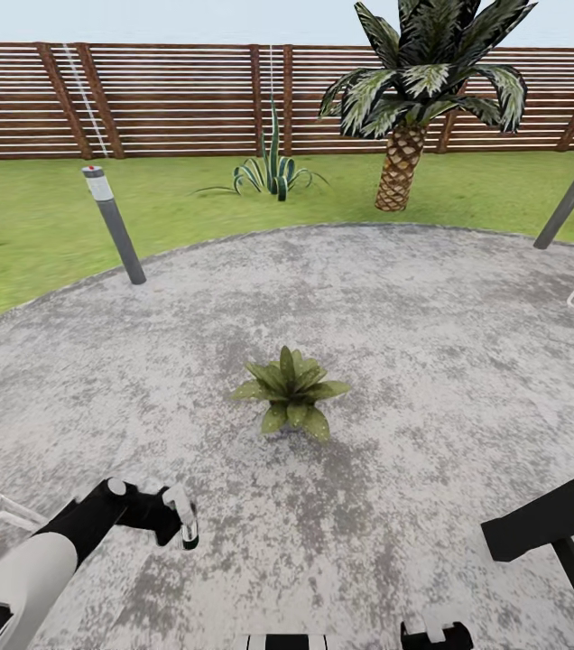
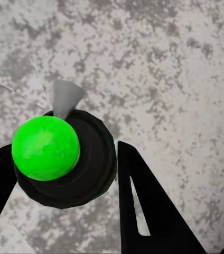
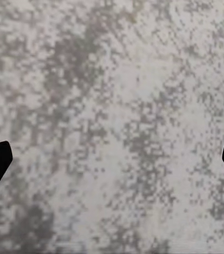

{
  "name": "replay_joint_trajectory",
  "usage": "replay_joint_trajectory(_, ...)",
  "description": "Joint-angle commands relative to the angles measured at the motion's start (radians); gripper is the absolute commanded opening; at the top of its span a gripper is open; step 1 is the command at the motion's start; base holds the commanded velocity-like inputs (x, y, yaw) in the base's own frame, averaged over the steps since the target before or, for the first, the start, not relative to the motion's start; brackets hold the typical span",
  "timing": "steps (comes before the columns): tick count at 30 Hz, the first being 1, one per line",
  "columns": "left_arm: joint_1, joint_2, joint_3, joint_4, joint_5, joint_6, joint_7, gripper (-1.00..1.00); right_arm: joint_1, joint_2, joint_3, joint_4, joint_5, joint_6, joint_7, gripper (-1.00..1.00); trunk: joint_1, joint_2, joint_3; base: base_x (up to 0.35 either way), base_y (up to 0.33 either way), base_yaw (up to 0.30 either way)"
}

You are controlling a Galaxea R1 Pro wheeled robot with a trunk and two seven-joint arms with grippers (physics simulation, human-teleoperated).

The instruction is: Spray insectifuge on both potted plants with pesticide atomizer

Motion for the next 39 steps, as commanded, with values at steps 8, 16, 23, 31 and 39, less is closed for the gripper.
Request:
replay_joint_trajectory(8,0.006,0.0,0.005,0.002,0.024,-0.013,0.0,-1.0,-0.001,-0.007,0.004,-0.125,0.009,0.0,-0.005,1.0,0.0,0.0,-0.001,-0.002,0.0,0.0)
replay_joint_trajectory(16,0.006,-0.001,0.007,0.003,0.026,-0.013,0.003,-1.0,-0.002,-0.009,0.003,-0.399,0.01,0.004,-0.004,1.0,0.0,0.0,-0.001,0.0,0.0,0.0)
replay_joint_trajectory(23,0.006,-0.002,0.007,0.003,0.026,-0.015,0.004,-1.0,-0.002,-0.024,0.01,-0.492,0.172,0.005,0.155,1.0,0.0,0.0,-0.001,0.0,0.0,0.0)
replay_joint_trajectory(31,0.006,-0.018,0.003,0.041,0.018,-0.018,0.004,-1.0,-0.002,-0.023,0.013,-0.564,0.227,0.006,0.499,1.0,0.0,0.0,-0.001,0.0,0.0,0.0)
replay_joint_trajectory(39,-0.001,-0.026,-0.057,0.036,-0.055,-0.017,-0.006,-1.0,-0.062,0.027,0.013,-0.61,0.379,0.01,0.761,-1.0,0.0,0.0,-0.001,0.0,0.0,0.0)
